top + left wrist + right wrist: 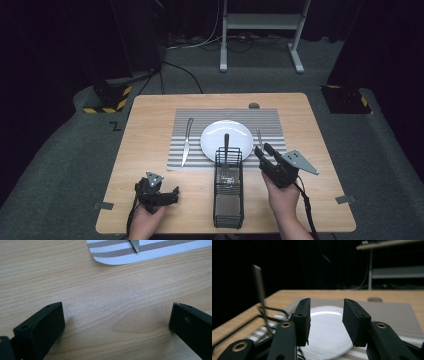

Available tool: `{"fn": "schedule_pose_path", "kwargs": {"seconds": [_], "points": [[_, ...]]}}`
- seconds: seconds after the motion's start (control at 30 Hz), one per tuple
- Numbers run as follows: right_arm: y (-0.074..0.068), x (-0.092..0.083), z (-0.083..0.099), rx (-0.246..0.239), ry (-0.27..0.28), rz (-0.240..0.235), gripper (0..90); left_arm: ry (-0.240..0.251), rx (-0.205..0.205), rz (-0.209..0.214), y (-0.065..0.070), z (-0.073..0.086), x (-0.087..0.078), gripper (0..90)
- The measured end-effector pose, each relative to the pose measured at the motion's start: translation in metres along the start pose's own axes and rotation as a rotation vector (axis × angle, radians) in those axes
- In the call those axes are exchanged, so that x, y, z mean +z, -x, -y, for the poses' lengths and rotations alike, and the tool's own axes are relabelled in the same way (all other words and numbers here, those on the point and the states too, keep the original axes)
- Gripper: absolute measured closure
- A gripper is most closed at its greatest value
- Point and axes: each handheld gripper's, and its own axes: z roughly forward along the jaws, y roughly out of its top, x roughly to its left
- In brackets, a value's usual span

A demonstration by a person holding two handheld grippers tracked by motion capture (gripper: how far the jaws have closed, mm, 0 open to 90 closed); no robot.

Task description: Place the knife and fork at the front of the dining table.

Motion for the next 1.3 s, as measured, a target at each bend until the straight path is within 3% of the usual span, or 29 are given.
{"fn": "schedule_pose_path", "kwargs": {"seconds": [0.1,0.2,0.53,0.67,0.8,1.0,1.13,1.23,1.3], "points": [[-0.012,0.000,-0.007,-0.024,0.030,-0.030,57.7,0.000,0.000,0.000,0.000,0.000,0.000,0.4],[-0.031,0.008,-0.017,-0.054,0.050,-0.093,57.2,0.000,0.000,0.000,0.000,0.000,0.000,0.4],[-0.053,0.035,-0.028,-0.119,0.014,-0.178,58.4,0.000,0.001,0.002,0.000,0.000,0.000,0.4],[-0.062,0.045,-0.031,-0.145,-0.012,-0.187,61.2,0.001,0.000,0.001,0.000,0.000,0.000,0.4],[-0.064,0.051,-0.030,-0.151,-0.035,-0.192,64.6,0.001,0.002,0.001,0.000,0.000,0.000,0.4],[-0.067,0.055,-0.023,-0.162,-0.053,-0.204,84.1,0.002,0.003,0.002,0.000,0.000,0.000,0.4],[-0.067,0.055,-0.023,-0.165,-0.051,-0.217,85.9,0.001,0.002,0.003,0.000,0.000,0.000,0.4],[-0.066,0.053,-0.023,-0.137,-0.048,-0.251,86.9,0.001,0.003,0.002,0.000,0.000,0.000,0.4],[-0.067,0.050,-0.025,-0.150,-0.032,-0.251,87.1,0.001,0.003,0.002,0.000,0.000,0.000,0.4]]}}
